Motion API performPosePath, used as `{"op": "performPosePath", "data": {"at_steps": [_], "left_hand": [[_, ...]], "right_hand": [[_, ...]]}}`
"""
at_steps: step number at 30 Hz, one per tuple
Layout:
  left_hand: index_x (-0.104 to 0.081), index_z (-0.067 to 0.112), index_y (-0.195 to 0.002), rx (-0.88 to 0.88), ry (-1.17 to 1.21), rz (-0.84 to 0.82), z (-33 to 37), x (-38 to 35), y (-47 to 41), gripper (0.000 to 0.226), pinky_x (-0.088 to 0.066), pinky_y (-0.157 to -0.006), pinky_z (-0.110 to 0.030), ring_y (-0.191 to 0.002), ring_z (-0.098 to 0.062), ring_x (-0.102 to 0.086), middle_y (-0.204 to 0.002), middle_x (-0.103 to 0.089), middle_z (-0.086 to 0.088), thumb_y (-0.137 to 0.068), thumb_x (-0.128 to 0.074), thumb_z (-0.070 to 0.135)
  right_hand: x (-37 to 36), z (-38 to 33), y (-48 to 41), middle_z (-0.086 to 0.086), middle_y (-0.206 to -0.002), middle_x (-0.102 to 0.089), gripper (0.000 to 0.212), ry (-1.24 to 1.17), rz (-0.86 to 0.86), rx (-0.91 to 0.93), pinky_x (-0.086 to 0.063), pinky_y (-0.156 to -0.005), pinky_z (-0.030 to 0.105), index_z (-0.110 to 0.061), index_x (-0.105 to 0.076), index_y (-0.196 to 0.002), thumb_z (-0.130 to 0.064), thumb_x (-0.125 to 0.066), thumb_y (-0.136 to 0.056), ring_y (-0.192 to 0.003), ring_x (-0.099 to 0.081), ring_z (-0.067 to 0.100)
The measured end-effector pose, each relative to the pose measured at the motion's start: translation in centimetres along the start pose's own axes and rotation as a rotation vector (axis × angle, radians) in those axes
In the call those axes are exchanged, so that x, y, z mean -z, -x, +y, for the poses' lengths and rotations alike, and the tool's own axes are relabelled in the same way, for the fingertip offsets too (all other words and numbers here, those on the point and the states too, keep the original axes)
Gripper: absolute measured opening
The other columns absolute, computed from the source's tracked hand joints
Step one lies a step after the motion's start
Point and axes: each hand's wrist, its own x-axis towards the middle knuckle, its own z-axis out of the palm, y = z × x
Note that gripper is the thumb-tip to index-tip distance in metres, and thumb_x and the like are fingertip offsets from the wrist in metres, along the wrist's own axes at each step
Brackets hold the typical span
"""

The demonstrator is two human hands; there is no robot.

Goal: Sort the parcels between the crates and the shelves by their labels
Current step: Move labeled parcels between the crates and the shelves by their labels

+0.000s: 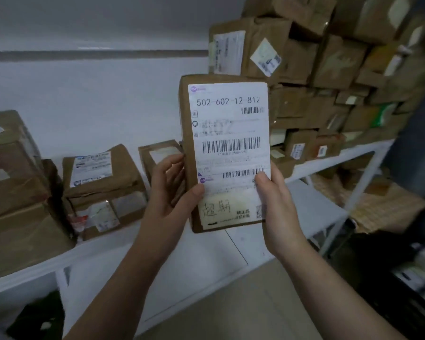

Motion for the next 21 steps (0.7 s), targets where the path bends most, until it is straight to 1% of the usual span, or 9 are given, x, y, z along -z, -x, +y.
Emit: {"op": "performPosePath", "data": {"at_steps": [3, 7, 8, 10, 12, 15, 17, 19, 21], "left_hand": [[-0.043, 0.036, -0.131, 0.058, 0.005, -0.078, -1.8, -3.9, 1.2, 0.049, -0.051, -0.095, -0.035, -0.127, -0.014, -0.05, -0.136, -0.055, 0.005, -0.087, -0.059, 0.023], [-0.044, 0.041, -0.131, 0.157, 0.017, -0.177, -4.0, -10.7, 2.2, 0.05, -0.047, -0.1, -0.043, -0.125, -0.011, -0.052, -0.134, -0.056, 0.01, -0.086, -0.058, 0.025], [-0.045, 0.043, -0.13, 0.173, 0.017, -0.201, -4.6, -12.8, 2.6, 0.049, -0.047, -0.101, -0.043, -0.124, -0.009, -0.052, -0.133, -0.056, 0.012, -0.086, -0.058, 0.025], [-0.045, 0.049, -0.127, 0.197, 0.027, -0.236, -5.9, -17.1, 3.5, 0.047, -0.047, -0.101, -0.039, -0.123, -0.007, -0.052, -0.132, -0.056, 0.017, -0.09, -0.057, 0.022], [-0.045, 0.047, -0.13, 0.232, 0.07, -0.274, -7.0, -21.8, 4.8, 0.048, -0.049, -0.097, -0.032, -0.122, -0.007, -0.053, -0.131, -0.057, 0.017, -0.095, -0.054, 0.016], [-0.045, 0.041, -0.134, 0.261, 0.108, -0.333, -8.0, -29.1, 7.2, 0.047, -0.053, -0.085, -0.02, -0.116, -0.005, -0.058, -0.126, -0.06, 0.019, -0.097, -0.05, 0.012], [-0.047, 0.042, -0.129, 0.267, 0.112, -0.361, -8.5, -33.6, 8.5, 0.044, -0.052, -0.076, -0.013, -0.108, 0.0, -0.061, -0.117, -0.063, 0.025, -0.097, -0.049, 0.011], [-0.049, 0.039, -0.129, 0.289, 0.109, -0.388, -9.0, -37.6, 9.6, 0.042, -0.051, -0.071, -0.01, -0.102, 0.004, -0.063, -0.111, -0.064, 0.03, -0.098, -0.047, 0.011], [-0.05, 0.039, -0.127, 0.312, 0.093, -0.424, -9.8, -40.9, 10.5, 0.04, -0.049, -0.07, -0.008, -0.1, 0.006, -0.063, -0.109, -0.065, 0.031, -0.098, -0.046, 0.011]], "right_hand": [[4.3, -0.4, 2.2, -0.002, -0.122, -0.066, 0.05, 0.043, 0.094, -0.025, -0.057, -0.085, 0.035, -0.03, -0.047, -0.135, -0.04, -0.055, -0.087, -0.109, -0.064, 0.017], [11.4, -1.3, 5.3, -0.003, -0.121, -0.066, 0.051, 0.11, 0.216, -0.063, -0.057, -0.077, 0.027, -0.029, -0.049, -0.134, -0.041, -0.055, -0.086, -0.105, -0.066, 0.012], [13.4, -1.6, 6.2, -0.003, -0.121, -0.066, 0.052, 0.122, 0.246, -0.079, -0.057, -0.075, 0.025, -0.029, -0.049, -0.134, -0.042, -0.056, -0.085, -0.103, -0.067, 0.012], [17.6, -2.2, 8.4, -0.002, -0.121, -0.066, 0.048, 0.137, 0.296, -0.11, -0.057, -0.079, 0.029, -0.029, -0.05, -0.135, -0.041, -0.058, -0.089, -0.104, -0.066, 0.013], [22.1, -2.8, 10.8, -0.001, -0.121, -0.067, 0.043, 0.148, 0.345, -0.141, -0.057, -0.081, 0.028, -0.028, -0.05, -0.135, -0.037, -0.058, -0.093, -0.105, -0.066, 0.013], [28.7, -3.9, 14.6, -0.007, -0.113, -0.069, 0.048, 0.179, 0.454, -0.198, -0.054, -0.07, 0.015, -0.026, -0.049, -0.135, -0.042, -0.059, -0.09, -0.097, -0.068, 0.005], [32.6, -4.4, 16.8, -0.007, -0.113, -0.068, 0.052, 0.206, 0.523, -0.239, -0.052, -0.066, 0.012, -0.025, -0.047, -0.135, -0.046, -0.06, -0.089, -0.091, -0.068, 0.001], [36.0, -4.7, 18.7, -0.007, -0.11, -0.067, 0.05, 0.218, 0.574, -0.273, -0.051, -0.064, 0.01, -0.023, -0.048, -0.132, -0.046, -0.059, -0.09, -0.087, -0.068, -0.001], [39.0, -4.7, 20.3, -0.007, -0.11, -0.068, 0.05, 0.225, 0.608, -0.304, -0.052, -0.068, 0.013, -0.022, -0.049, -0.132, -0.047, -0.058, -0.09, -0.09, -0.068, 0.001]]}}
